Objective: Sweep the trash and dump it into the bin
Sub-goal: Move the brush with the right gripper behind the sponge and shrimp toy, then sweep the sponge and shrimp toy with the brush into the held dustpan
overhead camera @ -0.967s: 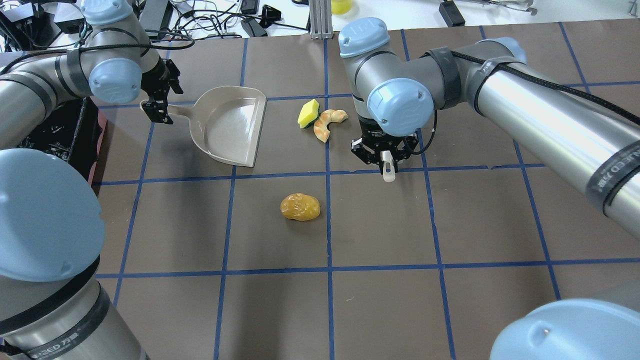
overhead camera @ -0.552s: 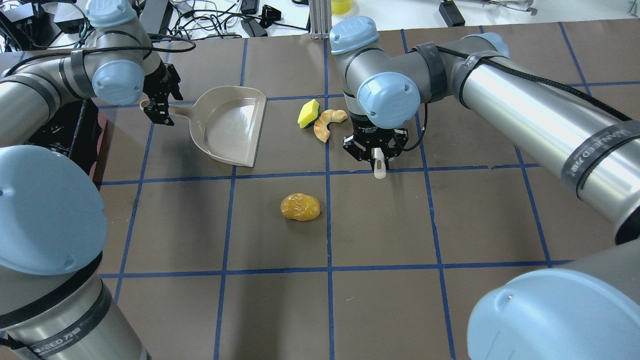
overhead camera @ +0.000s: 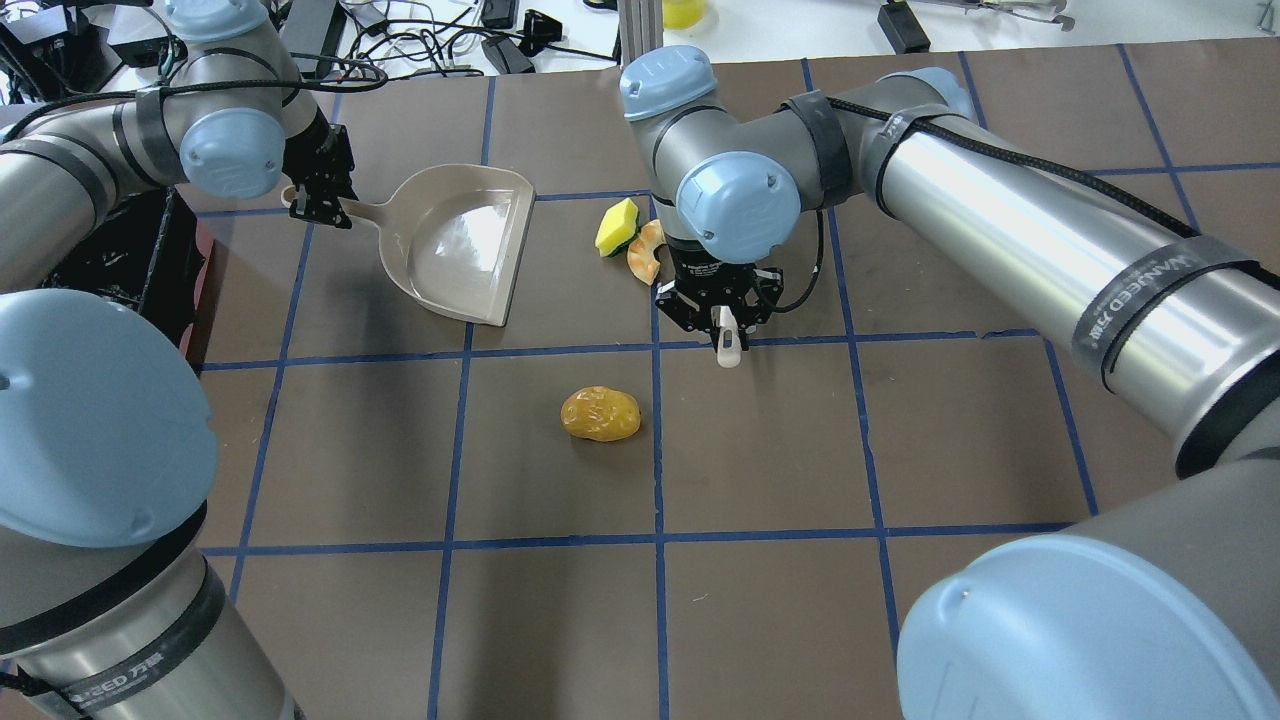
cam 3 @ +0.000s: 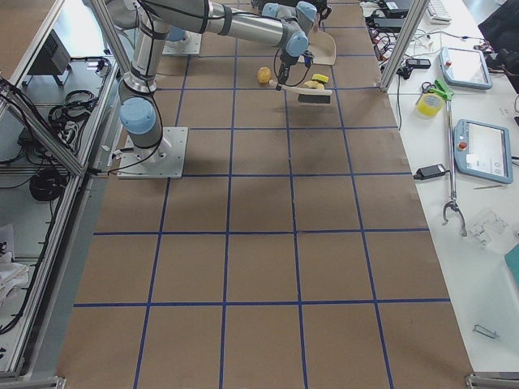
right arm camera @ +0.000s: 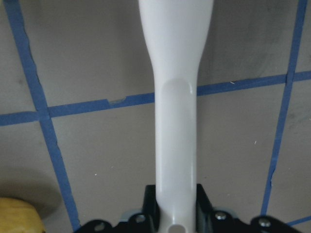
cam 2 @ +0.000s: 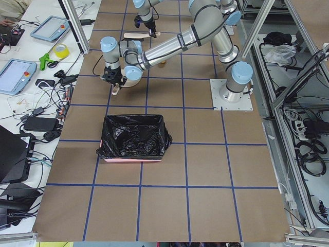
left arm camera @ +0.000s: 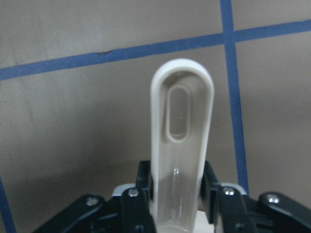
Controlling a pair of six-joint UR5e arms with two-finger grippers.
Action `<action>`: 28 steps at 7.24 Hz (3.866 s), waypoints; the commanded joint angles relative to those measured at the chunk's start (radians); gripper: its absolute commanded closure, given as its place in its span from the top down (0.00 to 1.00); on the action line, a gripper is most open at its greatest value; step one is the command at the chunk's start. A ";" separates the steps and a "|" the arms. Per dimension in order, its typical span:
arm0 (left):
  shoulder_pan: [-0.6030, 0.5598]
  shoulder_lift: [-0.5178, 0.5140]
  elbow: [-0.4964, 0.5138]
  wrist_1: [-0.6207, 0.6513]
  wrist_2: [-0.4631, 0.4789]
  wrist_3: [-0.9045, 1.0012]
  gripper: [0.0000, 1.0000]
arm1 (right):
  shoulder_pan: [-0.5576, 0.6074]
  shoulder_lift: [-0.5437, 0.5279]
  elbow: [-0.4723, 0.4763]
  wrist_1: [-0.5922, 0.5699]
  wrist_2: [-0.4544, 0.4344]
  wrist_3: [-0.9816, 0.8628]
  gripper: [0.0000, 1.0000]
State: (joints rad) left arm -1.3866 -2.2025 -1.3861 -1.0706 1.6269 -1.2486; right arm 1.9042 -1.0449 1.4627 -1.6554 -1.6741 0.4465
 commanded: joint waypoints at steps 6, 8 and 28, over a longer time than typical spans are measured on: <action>-0.022 0.003 -0.008 -0.023 0.060 -0.092 0.00 | 0.021 0.035 -0.019 -0.035 0.025 0.031 0.11; -0.022 0.001 -0.005 -0.025 0.062 -0.092 0.00 | 0.032 0.055 -0.041 -0.050 0.077 0.050 0.11; -0.023 0.000 0.001 -0.023 0.050 -0.095 0.00 | 0.253 0.286 -0.409 -0.104 0.372 0.298 0.08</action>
State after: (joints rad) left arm -1.4097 -2.2028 -1.3853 -1.0937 1.6778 -1.3438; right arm 2.1591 -0.7497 1.0484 -1.7792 -1.2647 0.7613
